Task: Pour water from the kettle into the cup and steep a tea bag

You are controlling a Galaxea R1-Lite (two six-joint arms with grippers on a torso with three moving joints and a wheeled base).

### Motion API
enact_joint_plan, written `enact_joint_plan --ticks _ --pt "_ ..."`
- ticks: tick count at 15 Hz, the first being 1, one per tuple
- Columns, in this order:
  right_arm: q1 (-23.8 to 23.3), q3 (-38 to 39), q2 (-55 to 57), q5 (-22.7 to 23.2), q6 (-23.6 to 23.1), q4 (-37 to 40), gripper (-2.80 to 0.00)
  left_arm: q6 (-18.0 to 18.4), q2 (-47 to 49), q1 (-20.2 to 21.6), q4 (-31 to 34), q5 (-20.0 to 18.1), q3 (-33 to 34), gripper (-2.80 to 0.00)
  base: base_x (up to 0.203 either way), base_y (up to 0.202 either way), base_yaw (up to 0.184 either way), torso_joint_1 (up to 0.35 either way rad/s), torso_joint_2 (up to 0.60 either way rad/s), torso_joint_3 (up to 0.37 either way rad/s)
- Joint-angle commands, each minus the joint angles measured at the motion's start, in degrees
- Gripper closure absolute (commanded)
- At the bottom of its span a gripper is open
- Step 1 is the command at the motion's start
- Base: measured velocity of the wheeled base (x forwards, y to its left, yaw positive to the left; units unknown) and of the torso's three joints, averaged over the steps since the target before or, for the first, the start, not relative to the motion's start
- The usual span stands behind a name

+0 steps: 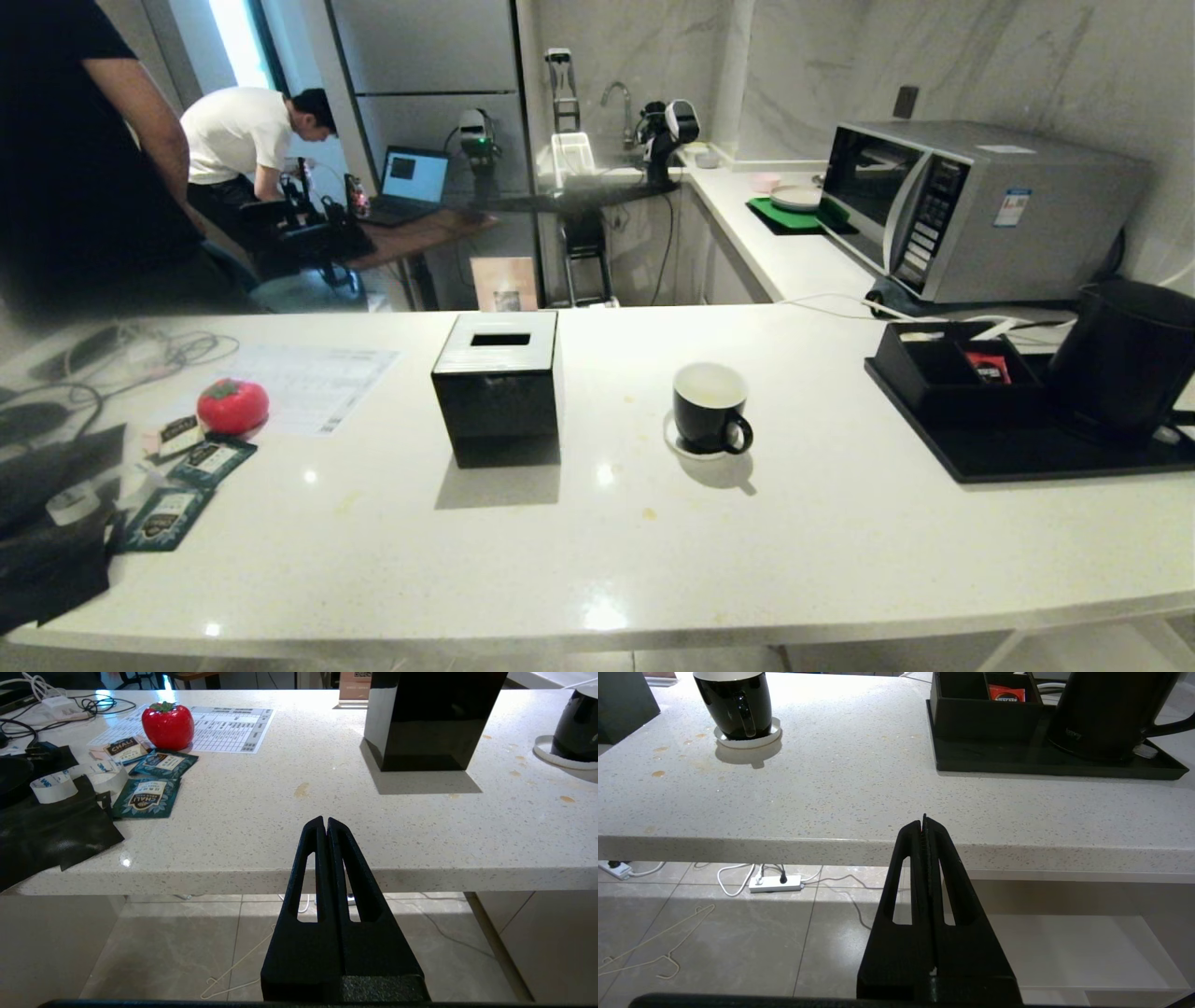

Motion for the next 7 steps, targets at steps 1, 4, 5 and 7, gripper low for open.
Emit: enact_joint_plan --ticks 1,4,5,7 --pt "-0.1 0.0 0.0 0.0 -0.2 0.0 0.00 0.0 0.0 0.0 0.0 0.1 0.0 0.00 0.000 0.000 0.000 0.000 0.00 0.000" --pt "0.0 0.0 0.1 0.1 0.1 0.0 0.00 0.0 0.0 0.0 0.0 0.1 0.0 0.00 0.000 0.000 0.000 0.000 0.00 0.000" --pt "0.0 0.0 0.1 0.1 0.1 0.0 0.00 -0.1 0.0 0.0 0.0 0.0 0.0 0.00 0.000 0.000 0.000 0.000 0.00 0.000" --pt "0.0 0.0 0.1 0.1 0.1 0.0 0.00 0.0 0.0 0.0 0.0 0.0 0.0 0.00 0.000 0.000 0.000 0.000 0.00 0.000"
